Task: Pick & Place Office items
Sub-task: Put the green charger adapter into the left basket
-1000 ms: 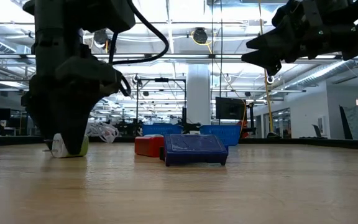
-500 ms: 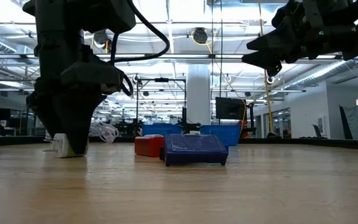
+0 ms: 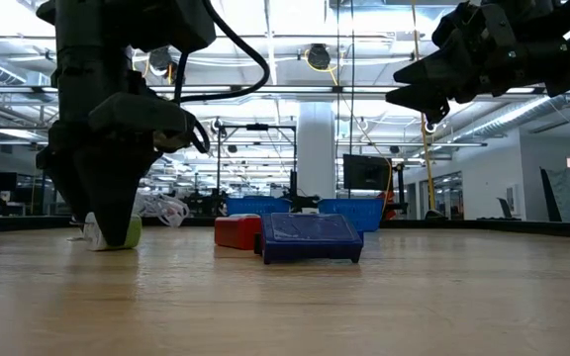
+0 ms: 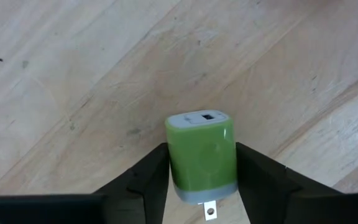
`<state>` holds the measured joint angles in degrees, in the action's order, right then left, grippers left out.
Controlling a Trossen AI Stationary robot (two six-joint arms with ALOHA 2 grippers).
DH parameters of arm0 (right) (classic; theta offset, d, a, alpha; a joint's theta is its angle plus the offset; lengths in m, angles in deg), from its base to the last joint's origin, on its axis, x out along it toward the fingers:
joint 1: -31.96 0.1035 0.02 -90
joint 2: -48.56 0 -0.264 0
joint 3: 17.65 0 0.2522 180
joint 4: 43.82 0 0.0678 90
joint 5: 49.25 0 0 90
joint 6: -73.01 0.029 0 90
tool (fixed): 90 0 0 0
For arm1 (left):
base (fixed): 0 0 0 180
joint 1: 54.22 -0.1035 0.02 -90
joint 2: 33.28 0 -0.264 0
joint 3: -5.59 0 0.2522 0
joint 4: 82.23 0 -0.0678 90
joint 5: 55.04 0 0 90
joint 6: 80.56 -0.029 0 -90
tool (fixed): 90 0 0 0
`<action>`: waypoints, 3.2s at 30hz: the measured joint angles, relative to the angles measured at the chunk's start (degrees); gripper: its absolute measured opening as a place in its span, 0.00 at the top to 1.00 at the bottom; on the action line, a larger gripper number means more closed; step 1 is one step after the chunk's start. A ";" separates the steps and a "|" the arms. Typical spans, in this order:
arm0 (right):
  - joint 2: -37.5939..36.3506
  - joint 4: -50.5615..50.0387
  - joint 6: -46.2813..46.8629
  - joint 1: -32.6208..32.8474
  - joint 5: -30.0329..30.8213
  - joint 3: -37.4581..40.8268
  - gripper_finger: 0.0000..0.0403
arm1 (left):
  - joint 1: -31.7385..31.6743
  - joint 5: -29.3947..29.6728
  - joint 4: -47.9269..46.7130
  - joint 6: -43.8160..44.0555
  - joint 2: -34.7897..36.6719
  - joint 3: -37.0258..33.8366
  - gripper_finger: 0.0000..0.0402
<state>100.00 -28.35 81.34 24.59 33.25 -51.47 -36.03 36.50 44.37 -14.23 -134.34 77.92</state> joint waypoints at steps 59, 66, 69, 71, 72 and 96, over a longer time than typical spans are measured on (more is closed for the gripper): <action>0.00 -0.81 -0.01 0.00 0.01 0.00 0.45 | 0.01 0.11 0.43 0.20 0.04 0.00 0.61; 0.00 -0.81 -0.01 0.00 -0.01 0.00 0.45 | 0.01 0.15 0.53 0.23 0.04 0.00 0.55; 0.00 -0.81 -0.01 0.00 0.01 0.00 0.45 | 0.02 0.65 0.88 0.41 0.04 0.00 0.52; 0.00 -0.81 -0.01 0.00 0.01 0.00 0.45 | 0.02 1.09 0.90 0.48 0.04 0.00 0.51; 0.00 -0.81 -0.01 0.00 0.00 0.00 0.45 | 0.02 1.09 0.90 0.48 0.04 0.00 0.50; 0.00 -0.83 -0.01 -0.02 -0.01 0.02 0.45 | -0.17 5.07 1.77 0.00 0.14 0.02 0.66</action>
<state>100.00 -29.18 81.33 24.56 33.24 -51.45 -36.20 41.57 46.14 -14.23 -134.20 77.94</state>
